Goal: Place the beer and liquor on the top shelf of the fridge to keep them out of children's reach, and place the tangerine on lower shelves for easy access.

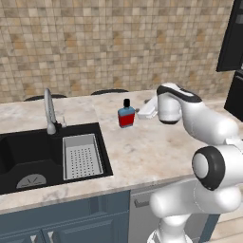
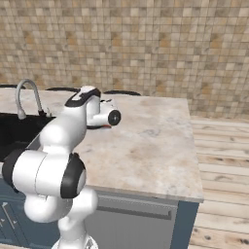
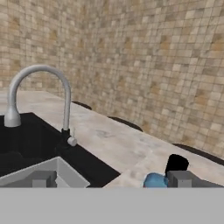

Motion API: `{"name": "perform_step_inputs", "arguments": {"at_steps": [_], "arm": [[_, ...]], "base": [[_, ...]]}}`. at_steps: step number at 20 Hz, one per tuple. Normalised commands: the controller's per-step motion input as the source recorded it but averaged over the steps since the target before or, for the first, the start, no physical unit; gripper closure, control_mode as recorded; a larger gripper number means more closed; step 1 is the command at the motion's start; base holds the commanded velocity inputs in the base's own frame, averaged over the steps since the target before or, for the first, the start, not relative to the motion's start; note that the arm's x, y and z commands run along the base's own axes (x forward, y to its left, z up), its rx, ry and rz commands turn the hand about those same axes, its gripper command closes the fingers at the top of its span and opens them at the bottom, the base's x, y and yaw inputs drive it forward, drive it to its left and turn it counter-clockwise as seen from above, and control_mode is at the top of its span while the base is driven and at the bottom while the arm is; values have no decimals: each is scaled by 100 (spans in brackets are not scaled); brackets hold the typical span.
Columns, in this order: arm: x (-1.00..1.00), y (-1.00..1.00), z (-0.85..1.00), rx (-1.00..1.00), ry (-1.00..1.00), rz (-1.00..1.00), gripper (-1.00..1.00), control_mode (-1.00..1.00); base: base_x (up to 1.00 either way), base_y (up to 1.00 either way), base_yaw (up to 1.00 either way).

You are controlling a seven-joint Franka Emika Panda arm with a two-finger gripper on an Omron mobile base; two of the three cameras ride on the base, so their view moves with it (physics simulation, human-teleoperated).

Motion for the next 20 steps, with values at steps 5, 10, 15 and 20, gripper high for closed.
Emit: {"name": "perform_step_inputs", "arguments": {"at_steps": [5, 10, 15, 20], "arm": [[16, 0, -7, 2, -11, 10, -100, -100], [22, 0, -2, 6, -2, 6, -100, -100], [28, 0, 0, 9, 0, 0, -100, -100], [29, 0, 0, 8, 3, 0, -100, -100]], "base": [[0, 0, 0], [0, 0, 0], [0, 0, 0], [0, 0, 0]]}}
